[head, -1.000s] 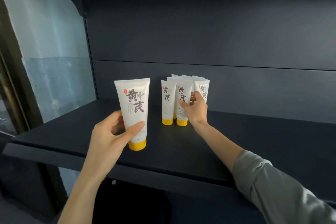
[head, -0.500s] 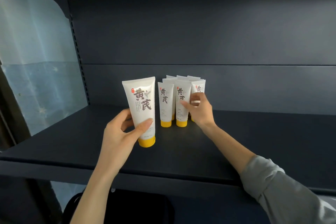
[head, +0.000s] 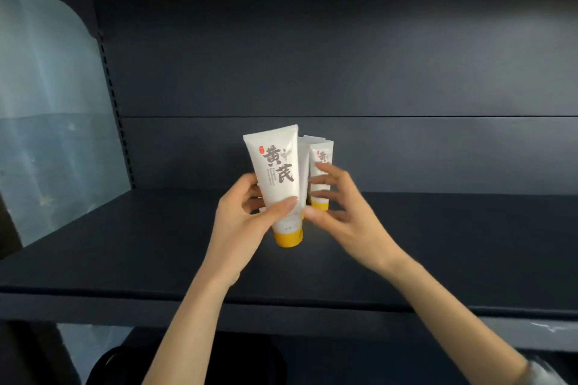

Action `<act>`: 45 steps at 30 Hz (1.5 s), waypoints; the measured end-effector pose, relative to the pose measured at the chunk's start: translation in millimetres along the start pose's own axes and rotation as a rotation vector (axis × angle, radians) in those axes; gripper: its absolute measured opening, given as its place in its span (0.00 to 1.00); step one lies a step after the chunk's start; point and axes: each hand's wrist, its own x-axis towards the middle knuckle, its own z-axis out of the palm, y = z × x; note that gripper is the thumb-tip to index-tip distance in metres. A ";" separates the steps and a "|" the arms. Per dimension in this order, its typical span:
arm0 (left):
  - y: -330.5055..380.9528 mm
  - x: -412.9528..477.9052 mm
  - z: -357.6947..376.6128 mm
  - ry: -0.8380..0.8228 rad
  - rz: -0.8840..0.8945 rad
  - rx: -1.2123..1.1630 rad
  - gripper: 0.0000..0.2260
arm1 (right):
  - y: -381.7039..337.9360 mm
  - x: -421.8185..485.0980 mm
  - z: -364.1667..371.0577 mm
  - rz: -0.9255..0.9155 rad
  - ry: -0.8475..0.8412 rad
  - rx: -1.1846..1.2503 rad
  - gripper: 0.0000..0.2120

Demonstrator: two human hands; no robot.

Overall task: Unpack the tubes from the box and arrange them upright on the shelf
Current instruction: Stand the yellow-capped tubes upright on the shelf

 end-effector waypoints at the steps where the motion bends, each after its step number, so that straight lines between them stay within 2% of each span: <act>1: 0.7 1.1 4.8 -0.024 0.013 0.012 0.15 | 0.7 -5.0 0.3 0.005 -0.033 0.017 0.31; 4: 1.8 1.6 19.1 -0.087 0.043 0.058 0.17 | 0.7 -14.6 -1.2 0.018 -0.059 0.065 0.31; 12: -1.1 1.1 46.8 -0.139 0.116 0.099 0.18 | 3.9 -26.6 -14.6 0.026 0.062 0.126 0.22; 18: -3.5 -1.2 42.4 -0.181 0.112 0.192 0.29 | 5.5 -22.4 -20.1 0.044 0.114 0.107 0.21; 21: -2.3 -6.0 17.6 -0.278 0.142 0.444 0.30 | 9.1 -11.8 -28.5 0.075 0.191 0.082 0.20; 25: -11.2 -9.7 -22.6 -0.295 0.011 1.104 0.39 | 27.4 15.6 -41.6 0.201 0.240 -0.022 0.19; 28: -19.8 -15.4 -42.7 -0.274 -0.082 1.289 0.40 | 46.6 37.3 -41.8 0.282 0.233 -0.007 0.21; 34: -32.3 -29.8 -58.1 -0.283 -0.141 1.350 0.39 | 84.0 62.0 -27.2 0.373 0.258 -0.165 0.24; 38: -35.5 -35.3 -62.7 -0.276 -0.156 1.351 0.39 | 99.7 64.0 -22.0 0.406 0.307 -0.204 0.24; 45: -42.5 -35.0 -65.4 -0.273 -0.169 1.381 0.40 | 107.4 67.7 -15.0 0.424 0.294 -0.248 0.24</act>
